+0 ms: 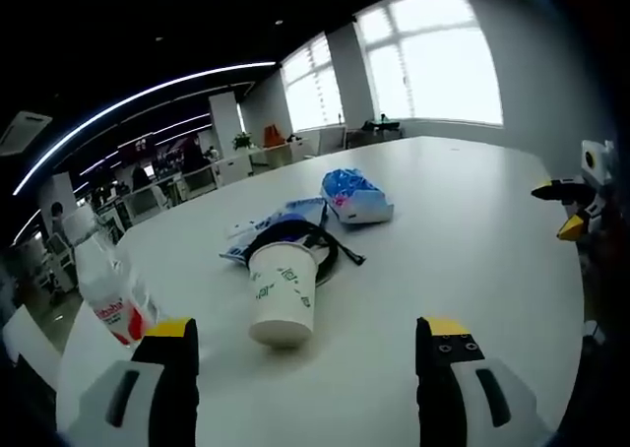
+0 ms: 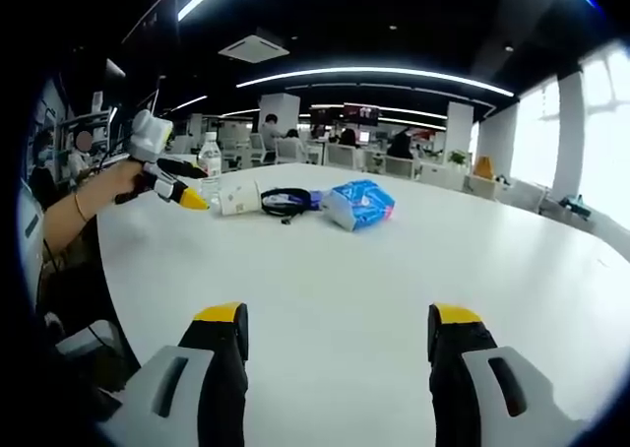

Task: Arrange the tabletop items into an orderly group along one side of the table until the central work area is clear of visible clutter.

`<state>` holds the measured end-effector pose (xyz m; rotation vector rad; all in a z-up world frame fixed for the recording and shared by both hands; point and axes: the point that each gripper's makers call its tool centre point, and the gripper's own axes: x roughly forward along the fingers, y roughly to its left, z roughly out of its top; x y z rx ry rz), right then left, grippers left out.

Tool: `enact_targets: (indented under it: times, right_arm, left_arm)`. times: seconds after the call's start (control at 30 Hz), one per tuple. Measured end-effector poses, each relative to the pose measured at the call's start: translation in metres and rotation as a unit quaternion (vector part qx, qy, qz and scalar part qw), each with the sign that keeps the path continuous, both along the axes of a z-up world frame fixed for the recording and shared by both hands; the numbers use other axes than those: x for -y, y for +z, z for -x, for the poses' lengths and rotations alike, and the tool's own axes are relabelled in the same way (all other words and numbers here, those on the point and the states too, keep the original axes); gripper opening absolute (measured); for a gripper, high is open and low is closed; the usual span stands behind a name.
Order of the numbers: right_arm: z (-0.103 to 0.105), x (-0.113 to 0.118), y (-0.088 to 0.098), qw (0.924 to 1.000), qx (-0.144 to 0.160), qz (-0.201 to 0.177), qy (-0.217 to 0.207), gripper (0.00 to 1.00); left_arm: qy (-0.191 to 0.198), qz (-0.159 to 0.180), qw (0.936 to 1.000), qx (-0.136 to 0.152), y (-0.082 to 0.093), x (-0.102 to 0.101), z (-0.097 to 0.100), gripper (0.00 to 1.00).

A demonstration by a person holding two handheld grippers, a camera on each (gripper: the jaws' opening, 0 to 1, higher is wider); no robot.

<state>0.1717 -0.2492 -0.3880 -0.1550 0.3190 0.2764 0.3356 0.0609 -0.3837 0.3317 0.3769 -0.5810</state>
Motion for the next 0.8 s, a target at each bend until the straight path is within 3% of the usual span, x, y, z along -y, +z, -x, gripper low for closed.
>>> enact_targets:
  times: [0.5,0.67,0.8]
  right_arm:
    - [-0.001,0.002,-0.005,1.0,-0.005,0.003,-0.003,0.72]
    - [-0.001,0.003,-0.002,1.0,0.001,0.0,-0.004,0.72]
    - [0.0,0.005,-0.004,1.0,-0.002,0.002,-0.005,0.72]
  left_arm:
    - [-0.014,-0.008,0.9996,-0.022,0.002,0.01,-0.011,0.88]
    - [-0.019,-0.016,0.9986,-0.047,-0.003,0.015,-0.017,0.87]
    - [-0.02,-0.018,0.9983,-0.052,-0.004,0.019,-0.02,0.86]
